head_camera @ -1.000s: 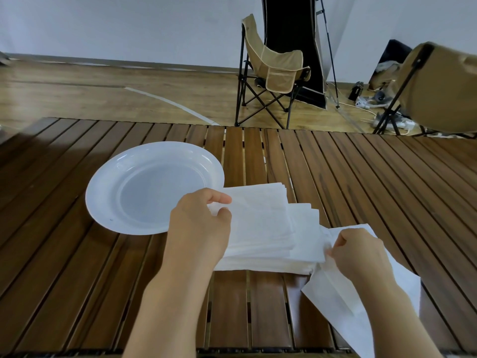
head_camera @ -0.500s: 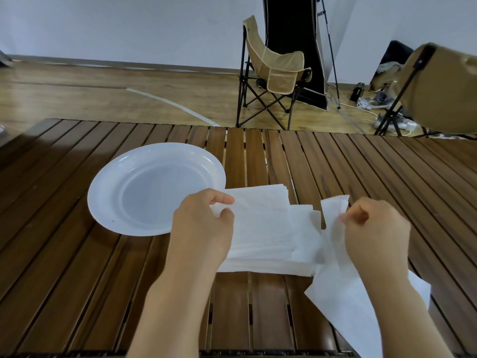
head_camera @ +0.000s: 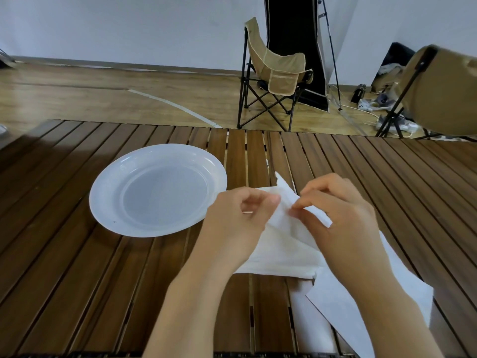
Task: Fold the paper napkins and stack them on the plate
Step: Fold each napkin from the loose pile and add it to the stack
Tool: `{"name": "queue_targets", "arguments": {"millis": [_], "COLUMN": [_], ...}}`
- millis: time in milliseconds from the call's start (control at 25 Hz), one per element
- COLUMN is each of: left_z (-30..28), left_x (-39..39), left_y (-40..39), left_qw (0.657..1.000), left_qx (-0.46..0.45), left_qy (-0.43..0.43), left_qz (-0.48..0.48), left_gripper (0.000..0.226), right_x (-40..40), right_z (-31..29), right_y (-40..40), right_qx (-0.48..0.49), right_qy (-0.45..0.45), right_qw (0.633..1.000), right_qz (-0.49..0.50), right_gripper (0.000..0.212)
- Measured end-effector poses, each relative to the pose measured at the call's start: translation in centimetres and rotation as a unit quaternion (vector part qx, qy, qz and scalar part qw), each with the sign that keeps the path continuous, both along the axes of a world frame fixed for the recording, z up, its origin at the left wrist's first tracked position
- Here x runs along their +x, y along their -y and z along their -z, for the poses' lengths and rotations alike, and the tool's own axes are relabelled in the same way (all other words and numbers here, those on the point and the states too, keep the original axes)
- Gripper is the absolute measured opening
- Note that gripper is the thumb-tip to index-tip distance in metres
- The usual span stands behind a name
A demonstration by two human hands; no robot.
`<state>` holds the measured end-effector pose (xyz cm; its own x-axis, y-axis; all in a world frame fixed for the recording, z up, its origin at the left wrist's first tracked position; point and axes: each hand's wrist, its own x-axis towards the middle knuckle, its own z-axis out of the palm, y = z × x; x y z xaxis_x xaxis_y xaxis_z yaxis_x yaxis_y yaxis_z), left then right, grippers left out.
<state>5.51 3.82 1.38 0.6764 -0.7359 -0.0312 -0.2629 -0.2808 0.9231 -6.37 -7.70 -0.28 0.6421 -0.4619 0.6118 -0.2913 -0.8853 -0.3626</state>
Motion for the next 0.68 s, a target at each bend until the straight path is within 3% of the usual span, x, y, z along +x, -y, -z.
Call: {"name": "queue_targets", "arguments": {"millis": [160, 320, 440, 680], "left_z": [0.4, 0.3, 0.1, 0.3], "left_x": [0.2, 0.8, 0.9, 0.6], "left_y": [0.2, -0.2, -0.3, -0.2], "left_qw": [0.999, 0.994, 0.991, 0.998], "left_qx": [0.042, 0.056, 0.033, 0.053], "left_qy": [-0.019, -0.068, -0.108, -0.030], "left_qz": [-0.028, -0.062, -0.070, -0.009], "left_gripper": [0.011, 0.008, 0.024, 0.018], "right_x": [0.0, -1.1, -1.8, -1.4], "right_z": [0.6, 1.8, 2.0, 1.6], "right_y": [0.5, 1.9, 2.4, 1.8], "right_qx": [0.091, 0.182, 0.279, 0.354], "right_qy": [-0.054, -0.081, -0.106, -0.126], "right_qw": [0.994, 0.972, 0.933, 0.901], "right_qz": [-0.012, 0.126, 0.203, 0.218], "right_gripper": [0.008, 0.011, 0.011, 0.023]}}
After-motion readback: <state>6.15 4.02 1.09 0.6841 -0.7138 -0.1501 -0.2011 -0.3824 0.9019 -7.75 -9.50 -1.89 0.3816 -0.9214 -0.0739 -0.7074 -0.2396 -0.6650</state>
